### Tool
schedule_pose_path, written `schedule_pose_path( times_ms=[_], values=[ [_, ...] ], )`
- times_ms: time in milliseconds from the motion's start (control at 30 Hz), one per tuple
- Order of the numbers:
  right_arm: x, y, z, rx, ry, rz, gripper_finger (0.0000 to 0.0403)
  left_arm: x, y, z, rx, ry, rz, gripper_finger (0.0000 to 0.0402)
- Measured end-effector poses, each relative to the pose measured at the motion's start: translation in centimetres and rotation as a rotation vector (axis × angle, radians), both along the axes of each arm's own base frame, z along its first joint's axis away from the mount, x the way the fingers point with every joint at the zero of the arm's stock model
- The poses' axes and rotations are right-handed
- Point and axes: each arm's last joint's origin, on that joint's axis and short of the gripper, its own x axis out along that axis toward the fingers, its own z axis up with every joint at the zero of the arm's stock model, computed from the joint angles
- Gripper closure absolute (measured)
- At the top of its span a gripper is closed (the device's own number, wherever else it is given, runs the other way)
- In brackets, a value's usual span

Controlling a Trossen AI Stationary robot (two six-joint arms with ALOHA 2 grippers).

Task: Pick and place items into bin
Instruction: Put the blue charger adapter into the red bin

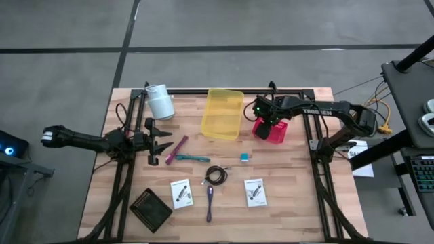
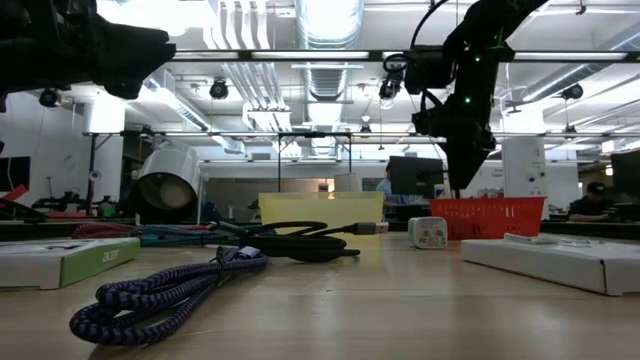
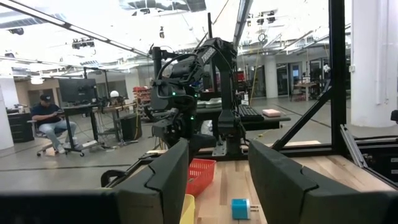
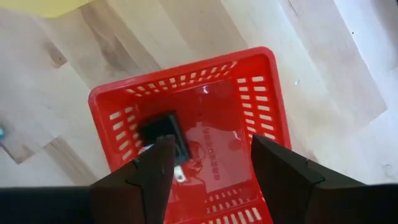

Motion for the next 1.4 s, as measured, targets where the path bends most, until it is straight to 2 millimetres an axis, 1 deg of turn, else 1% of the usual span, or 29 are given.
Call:
schedule_pose_path(
  times_ms=[200, 367, 533, 633, 833, 933, 1033, 1200, 1267, 1333, 1400],
  values=[
    [0.7, 0.8, 0.4, 0.134, -0.081, 0.064, 0.0204, 0.0, 0.0, 0.0, 0.000, -0.003, 0.000, 0.0249],
    [2.1, 1.9, 2.0, 0.124, -0.139, 0.120, 0.0204, 0.0, 0.0, 0.0, 0.000, -0.003, 0.000, 0.0249],
    [3.7, 4.0, 3.9, 0.101, -0.204, 0.216, 0.0204, 0.0, 0.0, 0.0, 0.000, -0.003, 0.000, 0.0249],
    [4.3, 5.9, 4.3, 0.073, -0.205, 0.385, 0.0204, 0.0, 0.0, 0.0, 0.000, -0.003, 0.000, 0.0249],
    [5.0, 9.6, 4.1, -0.011, -0.189, 0.773, 0.0204, 0.0, 0.0, 0.0, 0.000, -0.003, 0.000, 0.0249],
    [5.5, 11.2, 4.0, -0.074, -0.223, 0.947, 0.0204, 0.0, 0.0, 0.0, 0.000, -0.002, 0.000, 0.0249],
    [5.8, 12.4, 3.8, -0.127, -0.265, 1.068, 0.0204, 0.0, 0.0, 0.0, 0.000, -0.002, 0.000, 0.0249],
    [5.9, 13.6, 3.4, -0.158, -0.277, 1.158, 0.0204, 0.0, 0.0, 0.0, 0.000, -0.001, 0.000, 0.0249],
    [5.7, 13.8, 3.1, -0.164, -0.262, 1.155, 0.0204, 0.0, 0.0, 0.0, 0.000, -0.002, 0.000, 0.0249],
    [5.7, 13.7, 2.9, -0.159, -0.263, 1.027, 0.0204, 0.0, 0.0, 0.0, 0.000, -0.002, 0.000, 0.0249],
    [6.0, 13.2, 3.0, -0.142, -0.301, 0.801, 0.0204, 0.0, 0.0, 0.0, 0.000, -0.001, 0.000, 0.0249]
  ],
)
